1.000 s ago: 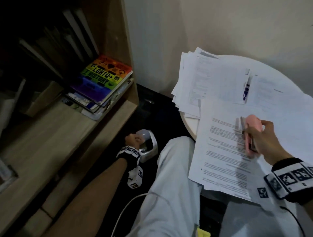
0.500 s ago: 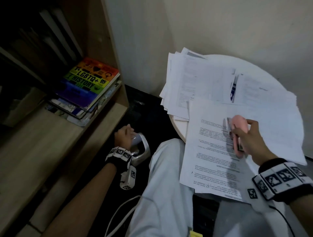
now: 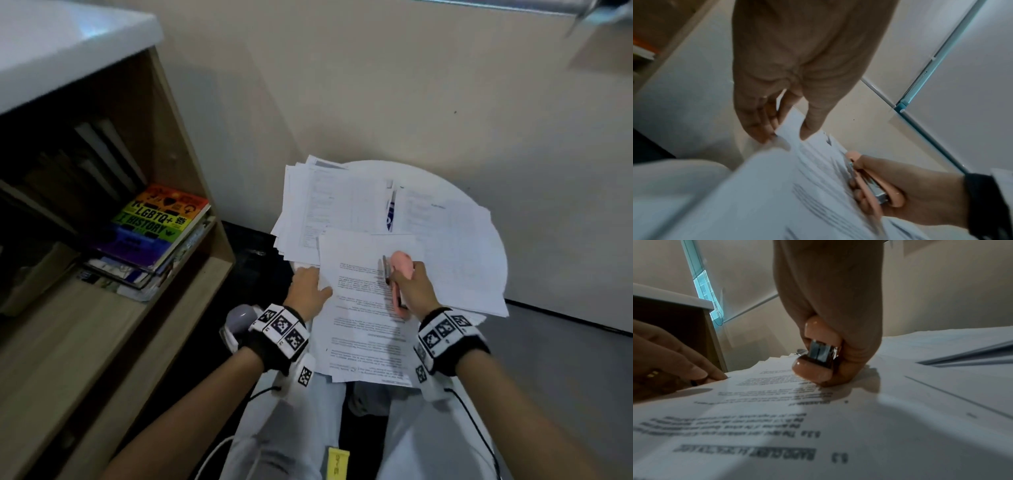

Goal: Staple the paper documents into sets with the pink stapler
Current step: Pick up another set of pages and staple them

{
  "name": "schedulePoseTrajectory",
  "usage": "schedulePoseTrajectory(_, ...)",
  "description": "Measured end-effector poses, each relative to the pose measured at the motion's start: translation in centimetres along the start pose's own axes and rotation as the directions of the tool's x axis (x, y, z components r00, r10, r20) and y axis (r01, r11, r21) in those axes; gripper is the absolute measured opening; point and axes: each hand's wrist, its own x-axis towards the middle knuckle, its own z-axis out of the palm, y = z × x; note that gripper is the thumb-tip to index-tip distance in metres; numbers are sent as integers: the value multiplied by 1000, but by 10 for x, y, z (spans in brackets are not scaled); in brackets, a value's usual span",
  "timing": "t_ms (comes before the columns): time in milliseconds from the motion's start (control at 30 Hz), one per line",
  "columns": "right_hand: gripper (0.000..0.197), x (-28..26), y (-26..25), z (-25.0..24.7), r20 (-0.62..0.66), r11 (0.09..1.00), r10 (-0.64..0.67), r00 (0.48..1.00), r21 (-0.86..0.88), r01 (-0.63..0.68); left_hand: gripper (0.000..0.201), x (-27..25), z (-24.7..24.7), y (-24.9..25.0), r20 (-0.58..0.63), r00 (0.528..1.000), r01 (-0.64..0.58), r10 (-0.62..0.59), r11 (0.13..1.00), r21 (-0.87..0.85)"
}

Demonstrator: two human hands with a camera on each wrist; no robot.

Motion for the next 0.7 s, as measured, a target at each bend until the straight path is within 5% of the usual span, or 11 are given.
schedulePoseTrajectory(133, 47, -3, 0, -3, 0, 1000, -5, 1000, 14, 5, 40, -13, 19, 20, -69, 997, 43, -41, 999, 27)
schedulePoseTrajectory(233, 46, -5, -1, -3, 2, 1000, 5, 1000, 23, -5, 32, -25, 25, 32, -210, 977, 10, 23, 987, 158)
schedulePoseTrajectory(333, 44, -6, -2, -3, 5, 999, 21, 1000, 35, -21, 23, -31, 28, 31, -230, 970, -36, 80, 981, 193)
schedulePoseTrajectory(533, 46, -8, -5, -9, 20, 991, 33, 999, 125, -35, 20, -26, 31, 25, -204, 979, -10, -27, 985, -173)
schedulePoseTrajectory(700, 19, -19, -11, -39, -40, 944, 22, 999, 331, -7, 23, -18, 25, 24, -176, 978, 52, -112, 949, -312)
